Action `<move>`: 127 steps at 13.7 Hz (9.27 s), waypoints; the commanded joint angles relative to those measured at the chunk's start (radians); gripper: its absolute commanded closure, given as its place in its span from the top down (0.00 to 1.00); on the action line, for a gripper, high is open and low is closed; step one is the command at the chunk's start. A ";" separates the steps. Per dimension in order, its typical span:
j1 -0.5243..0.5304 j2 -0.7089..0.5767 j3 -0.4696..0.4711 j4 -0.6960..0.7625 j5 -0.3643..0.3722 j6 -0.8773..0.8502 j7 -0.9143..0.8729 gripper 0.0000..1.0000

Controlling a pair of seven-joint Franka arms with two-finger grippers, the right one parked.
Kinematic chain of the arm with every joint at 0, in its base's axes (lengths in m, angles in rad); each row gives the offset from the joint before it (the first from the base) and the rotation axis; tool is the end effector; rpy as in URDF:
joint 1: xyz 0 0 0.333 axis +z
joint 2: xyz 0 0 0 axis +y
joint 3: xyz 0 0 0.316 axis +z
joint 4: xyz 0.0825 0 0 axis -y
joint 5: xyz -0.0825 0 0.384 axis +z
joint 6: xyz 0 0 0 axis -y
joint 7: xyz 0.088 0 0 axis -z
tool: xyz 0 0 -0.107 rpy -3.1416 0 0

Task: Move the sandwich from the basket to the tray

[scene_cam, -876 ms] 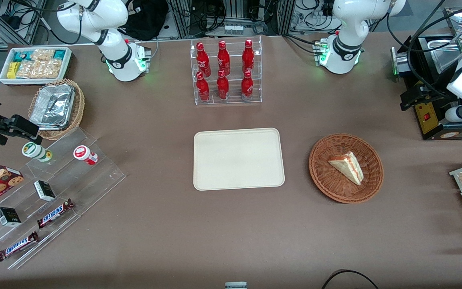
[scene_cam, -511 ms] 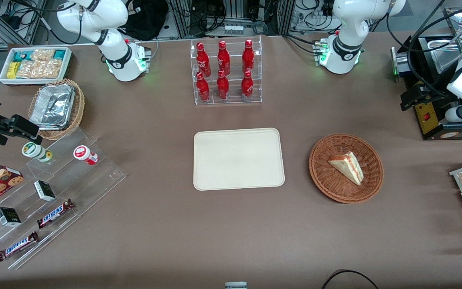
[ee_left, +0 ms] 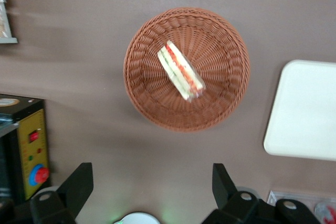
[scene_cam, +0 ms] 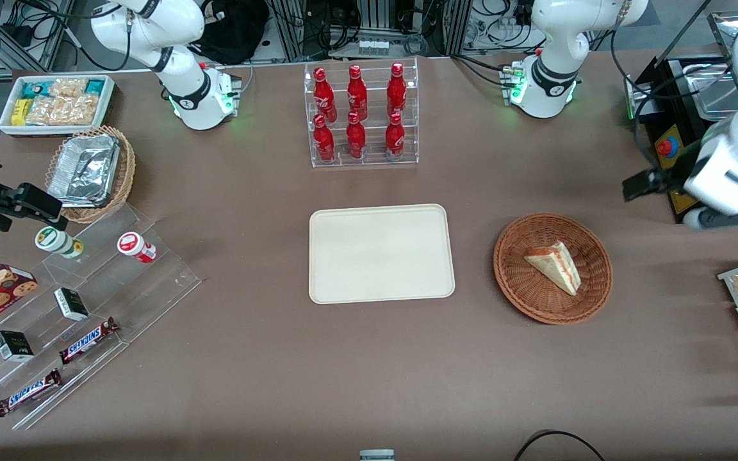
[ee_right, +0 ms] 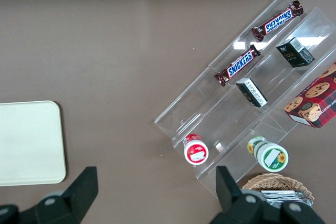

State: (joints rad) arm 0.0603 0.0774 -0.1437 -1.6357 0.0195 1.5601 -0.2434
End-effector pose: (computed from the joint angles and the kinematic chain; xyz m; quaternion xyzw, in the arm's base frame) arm 0.5674 -0.0427 0.5502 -0.9940 -0.0788 0.0743 0.0165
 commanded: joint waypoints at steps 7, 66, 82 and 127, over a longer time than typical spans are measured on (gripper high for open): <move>-0.010 -0.061 -0.016 -0.432 0.014 0.507 -0.471 1.00; -0.605 0.522 -0.086 0.099 0.105 0.517 -0.708 0.13; -0.660 0.634 -0.157 0.111 0.166 0.546 -0.709 0.14; 0.055 -0.145 -0.008 0.068 -0.036 -0.207 0.067 1.00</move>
State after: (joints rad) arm 0.1460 -0.0514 -0.1913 -1.5825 -0.0037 1.3746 -0.1993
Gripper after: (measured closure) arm 0.000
